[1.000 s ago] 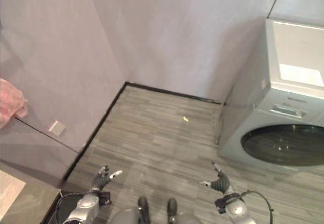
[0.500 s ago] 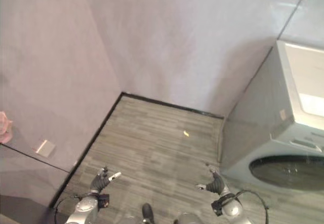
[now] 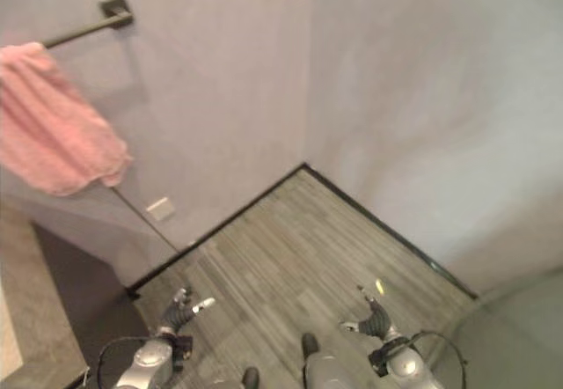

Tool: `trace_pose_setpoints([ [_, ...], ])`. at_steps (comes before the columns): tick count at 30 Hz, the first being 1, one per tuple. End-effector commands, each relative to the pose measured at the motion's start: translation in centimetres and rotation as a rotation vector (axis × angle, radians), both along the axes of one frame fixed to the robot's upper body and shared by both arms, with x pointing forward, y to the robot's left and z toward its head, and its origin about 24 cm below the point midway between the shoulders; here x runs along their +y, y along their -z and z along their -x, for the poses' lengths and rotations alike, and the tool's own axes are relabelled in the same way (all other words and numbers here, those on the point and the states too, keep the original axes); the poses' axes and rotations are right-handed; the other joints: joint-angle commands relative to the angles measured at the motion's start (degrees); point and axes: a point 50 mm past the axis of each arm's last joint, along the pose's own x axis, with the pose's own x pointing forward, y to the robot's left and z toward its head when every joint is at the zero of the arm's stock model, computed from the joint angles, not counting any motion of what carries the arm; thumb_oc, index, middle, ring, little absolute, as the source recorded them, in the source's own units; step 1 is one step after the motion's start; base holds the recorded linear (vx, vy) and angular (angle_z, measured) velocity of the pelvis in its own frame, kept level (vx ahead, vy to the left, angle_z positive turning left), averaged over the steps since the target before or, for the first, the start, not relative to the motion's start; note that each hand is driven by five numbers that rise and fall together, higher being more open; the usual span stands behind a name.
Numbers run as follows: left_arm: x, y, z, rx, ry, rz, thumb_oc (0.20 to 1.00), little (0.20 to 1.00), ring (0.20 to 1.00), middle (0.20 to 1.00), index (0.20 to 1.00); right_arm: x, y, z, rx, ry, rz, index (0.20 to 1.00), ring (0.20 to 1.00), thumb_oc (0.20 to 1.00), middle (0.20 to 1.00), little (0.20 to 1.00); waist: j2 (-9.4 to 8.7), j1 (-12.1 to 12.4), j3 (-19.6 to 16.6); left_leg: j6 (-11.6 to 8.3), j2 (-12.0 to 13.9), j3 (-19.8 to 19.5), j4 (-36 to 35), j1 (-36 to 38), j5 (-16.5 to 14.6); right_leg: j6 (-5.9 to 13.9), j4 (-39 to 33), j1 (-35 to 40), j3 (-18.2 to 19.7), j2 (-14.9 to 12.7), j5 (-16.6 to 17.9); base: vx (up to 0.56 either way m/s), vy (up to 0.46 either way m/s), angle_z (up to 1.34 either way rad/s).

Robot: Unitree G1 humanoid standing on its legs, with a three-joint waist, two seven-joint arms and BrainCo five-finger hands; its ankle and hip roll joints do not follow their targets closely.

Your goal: Put brush and paste in cup on sink, flatten towel.

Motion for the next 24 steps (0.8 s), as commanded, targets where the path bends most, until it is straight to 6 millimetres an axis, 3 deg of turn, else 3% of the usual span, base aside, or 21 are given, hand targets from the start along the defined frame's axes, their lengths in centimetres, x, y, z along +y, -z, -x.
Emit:
trace_pose_setpoints([
  [1,1.2,-0.9,-1.1,-0.056,-0.019,-0.039,1.0,1.0,1.0,1.0,1.0,-0.2,-1.4,-1.0,-0.096,0.016,-0.023,1.0,1.0,1.0,1.0,1.0,-2.3,0.2,-1.4,0.14,-3.6,0.7,-1.5,3.3,2.6,4.78,-1.7,0.3,0.9,-1.6,4.3,0.2,-0.294,0.83],
  [2,1.3,-0.8,-1.0,-0.049,-0.027,-0.036,1.0,1.0,1.0,1.0,1.0,-0.4,-1.4,-0.9,-0.093,0.018,-0.021,1.0,1.0,1.0,1.0,1.0,-2.49,-0.1,-1.7,-0.5,-2.9,-0.2,-1.1,2.8,2.4,4.24,-1.8,1.1,-1.3,-2.0,3.3,0.2,-0.284,0.74],
  [4,1.4,-0.9,-1.2,-0.052,-0.034,-0.039,1.0,1.0,1.0,1.0,1.0,-0.6,-1.5,-0.8,-0.095,0.021,-0.012,1.0,1.0,1.0,1.0,1.0,-2.63,-0.7,-1.8,-1.17,-2.1,2.3,-0.5,1.9,2.6,3.77,-2.4,2.3,-4.4,-2.9,2.7,0.15,-0.191,0.78],
  [5,1.4,-0.9,-1.2,-0.052,-0.034,-0.039,1.0,1.0,1.0,1.0,1.0,-0.6,-1.5,-0.8,-0.095,0.021,-0.012,1.0,1.0,1.0,1.0,1.0,-2.61,-0.9,-1.8,-1.18,-2.1,2.1,-0.4,1.9,2.5,3.76,-2.5,2.4,-4.5,-2.9,2.6,0.07,-0.096,1.01],
  [7,1.3,-1.0,-1.7,-0.052,-0.033,-0.043,1.0,1.0,1.0,1.0,1.0,-1.5,-1.5,-0.4,-0.089,0.049,0.015,1.0,1.0,1.0,1.0,1.0,-2.77,-2.7,-1.7,-1.55,2.2,16.0,-1.7,-0.3,3.8,4.19,-5.3,4.6,-9.4,-5.3,2.8,0.05,-0.093,1.22],
  [8,0.9,-1.3,-2.3,-0.064,-0.019,-0.038,1.0,1.0,1.0,1.0,1.0,-1.7,-1.2,-0.2,-0.074,0.059,0.036,1.0,1.0,1.0,1.0,1.0,-2.72,-2.8,-1.3,-1.58,3.7,20.3,-3.3,-1.7,4.4,4.24,-6.7,5.6,-11.4,-6.3,3.0,0.04,-0.054,1.25],
  [10,0.9,-1.3,-2.4,-0.067,-0.017,-0.04,1.0,1.0,1.0,1.0,1.0,-1.8,-1.1,-0.2,-0.07,0.058,0.043,1.0,1.0,1.0,1.0,1.0,-2.47,-2.9,-1.4,-1.94,3.9,21.3,-5.0,-2.5,5.7,4.26,-7.1,5.9,-12.0,-6.6,3.0,0.05,0.032,1.1],
  [12,0.9,-1.3,-2.5,-0.066,-0.005,-0.054,1.0,1.0,1.0,1.0,1.0,-1.8,-1.0,-0.1,-0.068,0.06,0.047,1.0,1.0,1.0,1.0,1.0,-1.85,-2.7,-1.5,-3.16,6.0,23.8,-8.6,-6.4,11.0,4.43,-8.3,7.4,-13.4,-7.4,2.7,0.14,0.078,0.78],
  [14,0.9,-1.3,-2.4,-0.059,0.003,-0.065,1.0,1.0,1.0,1.0,1.0,-1.8,-0.9,-0.2,-0.062,0.057,0.047,1.0,1.0,1.0,1.0,1.0,-1.59,-2.1,-1.3,-3.73,7.5,26.1,-9.8,-9.4,12.9,4.36,-8.8,9.2,-13.8,-7.9,2.1,0.23,0.09,0.63],
  [15,1.0,-1.2,-2.2,-0.056,-0.002,-0.067,1.0,1.0,1.0,1.0,1.0,-1.5,-1.0,-0.4,-0.067,0.04,0.047,1.0,1.0,1.0,1.0,1.0,-1.29,-1.4,-1.2,-3.93,7.6,25.3,-9.8,-9.8,14.0,4.39,-8.7,9.9,-13.4,-7.8,1.7,0.36,0.181,0.27],
  [19,1.2,-0.9,-1.4,-0.045,-0.021,-0.057,1.0,1.0,1.0,1.0,1.0,-0.4,-1.0,-1.1,-0.069,-0.007,0.04,1.0,1.0,1.0,1.0,1.0,-1.23,-0.1,-1.6,-2.52,5.2,22.4,-6.4,-9.2,11.5,5.14,-6.7,11.6,-10.5,-8.8,-0.6,0.25,0.169,-0.43],
  [21,1.4,-0.8,-1.0,-0.04,-0.026,-0.053,1.0,1.0,1.0,1.0,1.0,-0.2,-1.0,-1.2,-0.075,0.009,0.019,1.0,1.0,1.0,1.0,1.0,-1.36,0.4,-2.2,-1.61,4.5,23.4,-4.4,-9.2,9.8,5.5,-5.4,12.0,-9.0,-9.8,-0.8,0.31,0.259,-0.79],
  [24,1.8,-1.1,-0.7,-0.051,-0.014,-0.061,1.0,1.0,1.0,1.0,1.0,0.1,-1.1,-1.4,-0.091,0.027,0.012,1.0,1.0,1.0,1.0,1.0,-1.83,1.0,-2.4,0.92,2.8,25.4,-2.9,-7.6,6.5,7.08,2.2,10.0,-7.7,-12.4,2.8,0.25,0.263,-0.28],
])
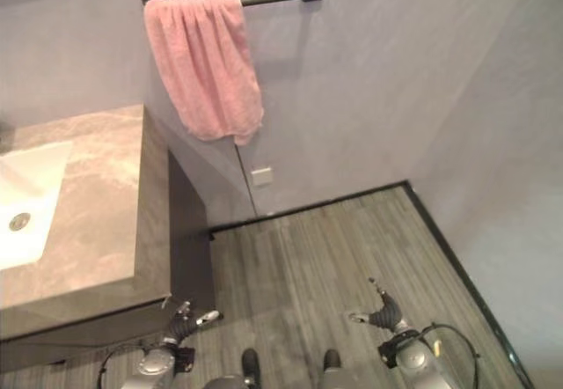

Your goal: Put brush and paste in cup on sink, flatten towel.

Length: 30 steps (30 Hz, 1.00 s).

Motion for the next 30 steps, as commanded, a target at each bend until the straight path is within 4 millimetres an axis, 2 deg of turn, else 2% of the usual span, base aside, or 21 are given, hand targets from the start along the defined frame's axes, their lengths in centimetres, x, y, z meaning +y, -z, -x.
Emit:
trace_pose_setpoints([
  [1,0.8,-1.8,-1.8,-0.115,0.019,-0.037,1.0,1.0,1.0,1.0,1.0,0.8,-1.1,-1.7,-0.089,-0.011,-0.018,1.0,1.0,1.0,1.0,1.0,-1.32,0.2,-1.3,-0.3,-0.9,-1.5,3.9,-3.3,0.7,2.6,7.8,5.0,1.9,0.2,6.2,0.17,0.227,-0.31],
  [3,0.8,-2.1,-2.1,-0.126,0.043,-0.044,1.0,1.0,1.0,1.0,1.0,0.9,-1.2,-1.7,-0.094,-0.015,-0.021,1.0,1.0,1.0,1.0,1.0,-0.83,-0.1,-0.6,0.58,-1.1,-1.5,3.1,-1.2,0.3,2.6,13.8,2.5,2.2,0.3,9.1,0.1,0.158,-0.23],
  [5,0.7,-2.5,-2.5,-0.146,0.065,-0.049,1.0,1.0,1.0,1.0,1.0,1.0,-1.2,-1.7,-0.096,-0.016,-0.024,1.0,1.0,1.0,1.0,1.0,-0.54,-0.6,0.1,1.03,-1.2,-1.6,2.4,-0.2,0.2,2.53,17.1,1.6,2.5,1.1,10.2,0.08,0.128,-0.03],
  [7,0.6,-2.6,-2.5,-0.144,0.087,-0.052,1.0,1.0,1.0,1.0,1.0,1.1,-1.1,-1.5,-0.093,-0.017,-0.028,1.0,1.0,1.0,1.0,1.0,0.01,-1.2,0.6,1.24,-1.4,-2.8,1.8,1.2,-0.2,2.3,19.9,-0.3,2.9,2.7,9.0,0.15,0.121,0.16],
  [8,0.2,-2.5,-2.7,-0.141,0.109,-0.049,1.0,1.0,1.0,1.0,1.0,1.0,-1.0,-1.3,-0.086,-0.013,-0.036,1.0,1.0,1.0,1.0,1.0,-0.02,-2.3,0.7,1.13,-2.3,-4.6,0.9,2.5,-0.1,1.61,17.1,-2.4,4.4,5.6,6.8,0.15,0.055,0.17],
  [9,0.2,-2.5,-2.7,-0.141,0.109,-0.049,1.0,1.0,1.0,1.0,1.0,1.0,-1.0,-1.2,-0.085,-0.013,-0.036,1.0,1.0,1.0,1.0,1.0,-0.02,-2.4,0.7,1.13,-2.3,-4.7,0.8,2.6,-0.1,1.61,17.0,-2.2,4.3,5.5,6.7,0.16,0.039,0.35],
  [10,0.1,-2.5,-2.7,-0.138,0.113,-0.051,1.0,1.0,1.0,1.0,1.0,1.1,-1.0,-1.3,-0.086,-0.015,-0.037,1.0,1.0,1.0,1.0,1.0,-0.06,-2.3,0.7,0.91,-2.2,-4.4,0.8,3.0,-0.4,1.55,14.0,-1.7,1.8,3.8,6.1,0.13,-0.076,0.39],
  [11,0.0,-2.4,-2.7,-0.137,0.123,-0.051,1.0,1.0,1.0,1.0,1.0,1.0,-1.0,-1.3,-0.081,-0.016,-0.035,1.0,1.0,1.0,1.0,1.0,-0.27,-2.0,0.8,0.14,-1.5,-4.6,0.7,3.7,-1.1,1.93,7.1,-2.7,0.8,1.7,6.2,0.24,-0.158,0.33],
  [12,-0.2,-2.2,-2.6,-0.129,0.129,-0.05,1.0,1.0,1.0,1.0,1.0,1.0,-0.8,-1.3,-0.07,-0.022,-0.033,1.0,1.0,1.0,1.0,1.0,-0.86,-2.4,0.9,-0.5,-1.8,-5.9,0.9,4.4,-1.6,2.83,1.9,-2.9,3.2,1.4,8.1,0.23,-0.205,0.18],
  [13,-0.3,-2.2,-2.6,-0.13,0.128,-0.048,1.0,1.0,1.0,1.0,1.0,1.1,-0.8,-1.4,-0.07,-0.028,-0.033,1.0,1.0,1.0,1.0,1.0,-1.12,-2.4,1.0,-0.72,-1.8,-6.4,1.0,5.0,-2.0,3.36,-0.1,-3.0,3.7,1.0,9.7,0.15,-0.13,0.06],
  [14,-0.3,-2.2,-2.6,-0.13,0.128,-0.048,1.0,1.0,1.0,1.0,1.0,1.1,-0.8,-1.4,-0.07,-0.028,-0.033,1.0,1.0,1.0,1.0,1.0,-1.09,-2.4,1.1,-0.73,-1.7,-6.4,1.0,5.0,-2.0,3.37,-0.3,-2.9,3.7,1.0,9.7,0.15,-0.173,0.21],
  [15,-0.2,-2.1,-2.5,-0.126,0.112,-0.048,1.0,1.0,1.0,1.0,1.0,1.3,-1.2,-1.8,-0.084,-0.048,-0.037,1.0,1.0,1.0,1.0,1.0,-1.99,-2.2,1.1,-1.37,-1.4,-7.2,1.4,6.2,-2.8,4.18,-2.3,-3.8,3.6,0.4,11.8,0.11,-0.125,0.27],
  [18,-0.1,-2.1,-2.4,-0.121,0.114,-0.049,1.0,1.0,1.0,1.0,1.0,1.1,-1.5,-1.8,-0.09,-0.059,-0.036,1.0,1.0,1.0,1.0,1.0,-2.75,-2.2,1.0,-2.07,-0.9,-8.5,2.9,6.4,-3.2,3.92,-2.3,-2.8,3.8,1.5,10.2,0.12,-0.196,0.17],
  [20,0.1,-1.8,-2.2,-0.097,0.127,-0.07,1.0,1.0,1.0,1.0,1.0,0.8,-1.5,-1.9,-0.087,-0.064,-0.03,1.0,1.0,1.0,1.0,1.0,-3.54,-1.7,0.2,-3.32,0.9,-10.7,3.3,6.3,-2.9,2.45,-2.6,-0.8,3.6,4.0,7.7,0.11,-0.325,0.33],
  [21,0.1,-1.8,-2.2,-0.097,0.127,-0.07,1.0,1.0,1.0,1.0,1.0,0.8,-1.5,-1.9,-0.087,-0.064,-0.03,1.0,1.0,1.0,1.0,1.0,-3.51,-1.8,0.2,-3.35,1.0,-10.8,3.2,6.4,-2.9,2.42,-2.7,-0.7,3.4,4.0,7.7,0.14,-0.386,0.52],
  [22,0.4,-1.6,-2.0,-0.084,0.108,-0.069,1.0,1.0,1.0,1.0,1.0,0.4,-2.0,-2.0,-0.1,-0.073,-0.019,1.0,1.0,1.0,1.0,1.0,-3.5,-1.5,-0.6,-4.21,2.3,-12.0,2.9,6.5,-1.8,1.64,-2.8,0.3,2.4,5.1,6.8,0.1,-0.293,0.36],
  [25,0.3,-1.6,-2.2,-0.083,0.094,-0.056,1.0,1.0,1.0,1.0,1.0,-0.3,-2.3,-2.1,-0.111,-0.069,-0.009,1.0,1.0,1.0,1.0,1.0,-3.3,-1.8,-0.9,-5.33,4.2,-13.8,3.7,5.4,-0.8,0.11,-3.2,1.3,1.3,6.9,5.1,0.09,-0.32,0.34],
  [28,0.2,-1.8,-2.7,-0.086,0.106,-0.066,1.0,1.0,1.0,1.0,1.0,-0.7,-2.3,-1.9,-0.109,-0.04,-0.022,1.0,1.0,1.0,1.0,1.0,-3.4,-2.6,-0.9,-6.2,5.4,-13.1,6.5,3.7,0.4,-1.24,-3.9,2.5,0.3,7.8,4.2,0.06,-0.226,0.47],
  [30,0.0,-1.8,-3.0,-0.091,0.113,-0.064,1.0,1.0,1.0,1.0,1.0,-0.9,-2.2,-1.7,-0.101,-0.036,-0.018,1.0,1.0,1.0,1.0,1.0,-3.51,-2.9,-0.4,-6.11,4.5,-12.2,11.4,1.6,0.7,-1.86,-4.6,3.7,-0.2,7.5,4.4,0.06,-0.137,0.43],
])
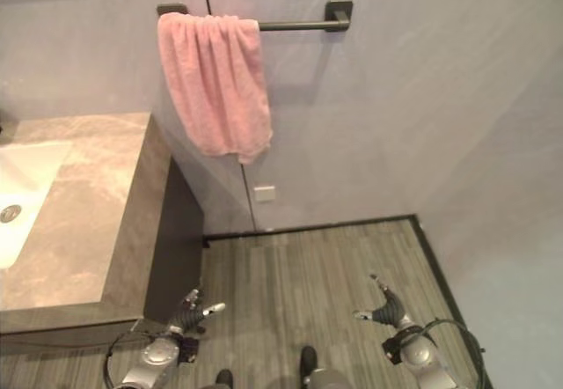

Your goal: Put brush and paste in cup on sink, flatten towel.

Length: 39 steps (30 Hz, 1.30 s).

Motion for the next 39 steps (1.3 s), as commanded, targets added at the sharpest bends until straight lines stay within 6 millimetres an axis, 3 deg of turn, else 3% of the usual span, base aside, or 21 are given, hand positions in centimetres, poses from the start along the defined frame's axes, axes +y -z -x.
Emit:
trace_pose_setpoints([
  [1,1.4,-1.3,-1.6,-0.067,0.0,-0.053,1.0,1.0,1.0,1.0,1.0,0.7,-0.4,0.0,-0.042,-0.012,-0.055,1.0,1.0,1.0,1.0,1.0,-4.96,-1.5,-0.7,-0.45,-5.9,5.0,14.1,-3.2,1.3,2.96,1.0,2.4,4.2,-3.0,0.7,0.07,-0.096,0.41],
  [3,1.3,-1.4,-1.7,-0.073,0.001,-0.05,1.0,1.0,1.0,1.0,1.0,0.9,-0.3,0.0,-0.034,-0.017,-0.057,1.0,1.0,1.0,1.0,1.0,-4.76,-1.3,-0.5,-0.23,-6.8,5.0,12.5,-3.6,1.3,3.03,0.7,2.7,4.3,-3.0,0.5,0.07,-0.03,0.54],
  [5,1.2,-1.4,-1.8,-0.077,0.003,-0.053,1.0,1.0,1.0,1.0,1.0,1.2,0.1,0.2,-0.019,-0.019,-0.063,1.0,1.0,1.0,1.0,1.0,-4.22,-1.3,-0.7,0.71,-8.0,6.1,5.1,-4.8,1.3,3.71,-0.7,3.5,4.2,-3.2,0.5,0.16,0.047,0.21],
  [6,1.0,-1.4,-1.8,-0.081,0.016,-0.056,1.0,1.0,1.0,1.0,1.0,1.4,0.3,0.4,-0.012,-0.023,-0.063,1.0,1.0,1.0,1.0,1.0,-3.29,-0.8,-0.8,0.67,-7.9,7.4,0.5,-8.4,5.0,4.09,-1.5,4.7,4.2,-3.0,-0.1,0.18,0.069,0.05],
  [7,1.0,-1.4,-1.8,-0.08,0.017,-0.056,1.0,1.0,1.0,1.0,1.0,1.4,0.3,0.4,-0.012,-0.023,-0.063,1.0,1.0,1.0,1.0,1.0,-3.37,-0.8,-0.9,0.68,-8.0,7.4,0.3,-8.3,5.2,4.12,-1.5,4.7,4.2,-3.1,-0.2,0.27,0.136,0.11],
  [8,0.9,-1.7,-1.9,-0.095,0.036,-0.069,1.0,1.0,1.0,1.0,1.0,1.8,0.2,0.2,-0.02,-0.044,-0.054,1.0,1.0,1.0,1.0,1.0,-2.47,0.4,-0.2,0.15,-7.6,6.4,-1.0,-12.4,8.3,4.22,-1.2,6.3,5.2,-2.9,-1.4,0.16,0.081,0.1],
  [11,0.9,-1.8,-1.6,-0.106,0.042,-0.068,1.0,1.0,1.0,1.0,1.0,2.5,0.1,0.0,-0.02,-0.077,-0.059,1.0,1.0,1.0,1.0,1.0,-1.89,0.9,-0.4,1.06,-8.6,4.9,0.0,-10.5,7.0,4.99,0.7,6.3,6.0,-3.7,-2.8,0.2,0.177,-0.38],
  [12,1.0,-1.9,-1.6,-0.109,0.043,-0.067,1.0,1.0,1.0,1.0,1.0,2.9,0.1,-0.6,-0.025,-0.094,-0.055,1.0,1.0,1.0,1.0,1.0,-1.65,1.3,-0.8,1.64,-10.2,3.2,0.2,-9.8,6.2,5.51,1.7,5.9,7.6,-4.4,-3.1,0.17,0.197,-0.39],
  [17,1.6,-2.1,-1.2,-0.117,0.034,-0.072,1.0,1.0,1.0,1.0,1.0,3.5,-0.1,-1.0,-0.055,-0.037,-0.125,1.0,1.0,1.0,1.0,1.0,-1.07,1.6,-1.6,3.65,-11.3,5.5,-0.7,-7.3,4.5,7.05,7.0,3.5,10.2,-6.2,-3.3,0.18,0.219,-0.43],
  [21,2.1,-2.4,-1.3,-0.129,0.024,-0.075,1.0,1.0,1.0,1.0,1.0,4.3,0.1,-1.3,-0.051,-0.038,-0.16,1.0,1.0,1.0,1.0,1.0,-0.8,1.6,-1.2,4.67,-11.5,7.3,-2.3,-4.7,3.7,7.84,11.5,1.0,9.8,-6.7,-0.1,0.09,0.101,-0.29],
  [25,2.1,-2.4,-1.2,-0.124,0.036,-0.068,1.0,1.0,1.0,1.0,1.0,4.3,0.8,-0.5,-0.008,-0.015,-0.195,1.0,1.0,1.0,1.0,1.0,-0.51,1.0,-1.0,5.18,-11.7,7.1,-2.8,-3.1,3.2,8.05,16.3,-0.7,10.8,-4.7,1.4,0.09,0.054,-0.13],
  [27,1.9,-2.0,-0.9,-0.105,0.04,-0.067,1.0,1.0,1.0,1.0,1.0,3.7,1.5,0.3,0.025,0.042,-0.229,1.0,1.0,1.0,1.0,1.0,-0.35,0.3,-1.3,4.85,-12.0,6.4,-4.2,-1.5,3.1,7.45,11.0,-1.5,11.4,-3.2,0.6,0.17,-0.015,-0.16],
  [30,1.9,-1.8,-0.7,-0.097,0.008,-0.052,1.0,1.0,1.0,1.0,1.0,3.5,1.4,0.2,0.014,0.078,-0.252,1.0,1.0,1.0,1.0,1.0,-0.34,0.4,-0.9,4.08,-11.2,7.1,-5.2,0.0,2.6,7.48,2.9,-4.5,7.1,-5.2,3.7,0.12,-0.067,-0.1],
  [32,1.8,-1.8,-0.8,-0.098,0.007,-0.045,1.0,1.0,1.0,1.0,1.0,3.4,1.4,0.4,0.018,0.088,-0.27,1.0,1.0,1.0,1.0,1.0,-0.74,-0.5,0.1,3.81,-10.7,6.0,-3.7,0.5,2.1,7.91,5.1,-4.8,9.3,-5.0,4.2,0.1,-0.12,-0.05],
  [33,1.5,-1.6,-0.8,-0.084,0.034,-0.054,1.0,1.0,1.0,1.0,1.0,3.0,1.6,0.8,0.03,0.1,-0.273,1.0,1.0,1.0,1.0,1.0,-1.46,-1.0,-0.3,3.52,-10.6,5.7,-3.5,0.5,1.9,7.38,2.8,-2.9,10.5,-4.4,3.0,0.09,-0.13,0.1],
  [39,1.2,-1.1,-0.7,-0.057,0.029,-0.047,1.0,1.0,1.0,1.0,1.0,2.2,1.9,0.9,0.054,0.13,-0.263,1.0,1.0,1.0,1.0,1.0,-2.0,-0.7,-1.8,2.05,-9.5,4.9,-3.6,0.7,2.3,6.06,-0.2,0.9,7.7,-3.9,2.2,0.07,-0.136,0.22],
])
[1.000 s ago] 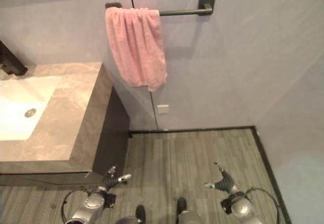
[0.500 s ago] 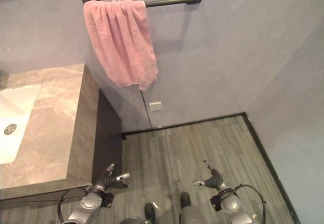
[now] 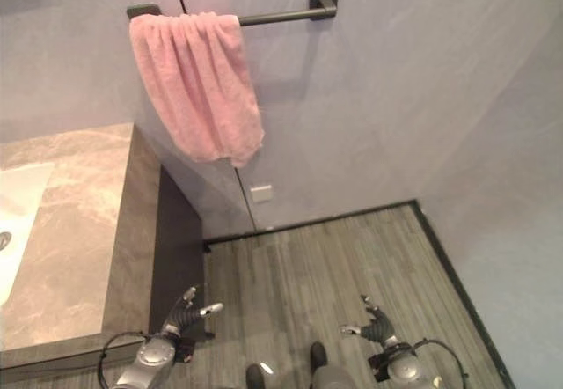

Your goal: Put brush and paste in cup on sink, flatten towel.

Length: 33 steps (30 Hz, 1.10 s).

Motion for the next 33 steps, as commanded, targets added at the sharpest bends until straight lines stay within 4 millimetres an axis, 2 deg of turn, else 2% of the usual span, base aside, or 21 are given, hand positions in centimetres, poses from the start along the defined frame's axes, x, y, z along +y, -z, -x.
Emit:
trace_pose_setpoints([
  [1,0.3,-0.4,-0.8,-0.027,0.005,-0.014,1.0,1.0,1.0,1.0,1.0,-0.1,-1.1,-1.2,-0.076,0.027,-0.045,1.0,1.0,1.0,1.0,1.0,-2.58,0.1,-1.9,-2.61,-0.7,-5.4,2.6,-3.3,2.2,3.12,4.7,-1.0,0.9,-1.5,-0.1,0.03,-0.056,0.23],
  [11,0.1,0.0,-0.3,-0.004,0.0,-0.004,1.0,1.0,1.0,1.0,1.0,-0.4,-0.8,-0.9,-0.059,0.063,-0.07,1.0,1.0,1.0,1.0,1.0,-2.7,0.3,-2.6,-3.27,-0.4,-6.7,1.1,-2.8,3.1,2.52,1.2,1.4,0.2,-1.2,0.0,0.02,-0.05,0.1],
  [12,1.7,1.6,0.4,0.181,0.062,-0.144,1.0,1.0,1.0,1.0,1.0,-2.7,3.0,1.0,0.215,0.269,-0.096,1.0,1.0,1.0,1.0,1.0,-2.43,-0.7,2.5,0.0,-3.0,-4.4,19.8,-10.3,-7.1,0.83,16.7,-5.8,1.7,-0.8,-6.5,0.0,-0.028,0.04],
  [17,1.6,2.3,1.7,0.223,0.052,-0.129,1.0,1.0,1.0,1.0,1.0,-2.8,3.3,1.7,0.233,0.291,-0.111,1.0,1.0,1.0,1.0,1.0,-2.45,-0.4,0.4,0.28,-2.9,-4.1,18.5,-8.3,-7.0,0.84,13.6,-2.7,1.8,-0.3,-6.0,0.06,-0.016,-0.04],
  [21,1.3,2.6,2.2,0.239,0.059,-0.129,1.0,1.0,1.0,1.0,1.0,-3.0,3.6,2.2,0.258,0.288,-0.074,1.0,1.0,1.0,1.0,1.0,-2.34,-0.1,-0.5,0.36,-3.3,-4.1,16.6,-7.1,-6.6,1.27,10.2,-1.0,1.9,-0.6,-4.9,0.05,0.027,-0.01],
  [26,1.4,2.7,2.3,0.243,0.066,-0.138,1.0,1.0,1.0,1.0,1.0,-2.9,3.6,2.1,0.266,0.27,-0.06,1.0,1.0,1.0,1.0,1.0,-2.26,0.2,-0.8,0.76,-3.8,-4.2,15.3,-6.6,-6.3,1.7,9.6,-0.8,2.3,-0.9,-4.3,0.03,0.05,-0.02],
  [28,1.7,2.6,2.4,0.24,0.056,-0.141,1.0,1.0,1.0,1.0,1.0,-2.5,3.4,1.6,0.25,0.245,-0.069,1.0,1.0,1.0,1.0,1.0,-2.17,0.7,-0.5,1.32,-3.8,-4.1,14.5,-6.3,-6.2,2.29,12.6,-2.4,2.6,-1.0,-4.3,0.0,0.097,-0.06],
  [30,2.2,2.3,2.2,0.227,0.052,-0.15,1.0,1.0,1.0,1.0,1.0,-1.9,3.1,0.8,0.228,0.205,-0.079,1.0,1.0,1.0,1.0,1.0,-2.43,0.8,0.3,1.99,-3.8,-4.1,14.2,-6.2,-6.2,3.95,18.1,-5.6,3.9,-0.8,-2.0,-0.03,0.067,-0.24],
  [33,2.4,2.1,1.9,0.216,0.054,-0.162,1.0,1.0,1.0,1.0,1.0,-1.7,3.0,0.5,0.219,0.192,-0.083,1.0,1.0,1.0,1.0,1.0,-2.73,0.7,0.8,2.28,-3.9,-4.2,14.6,-6.4,-6.2,4.86,21.1,-7.3,5.3,-0.2,-0.4,-0.01,0.028,-0.15],
])
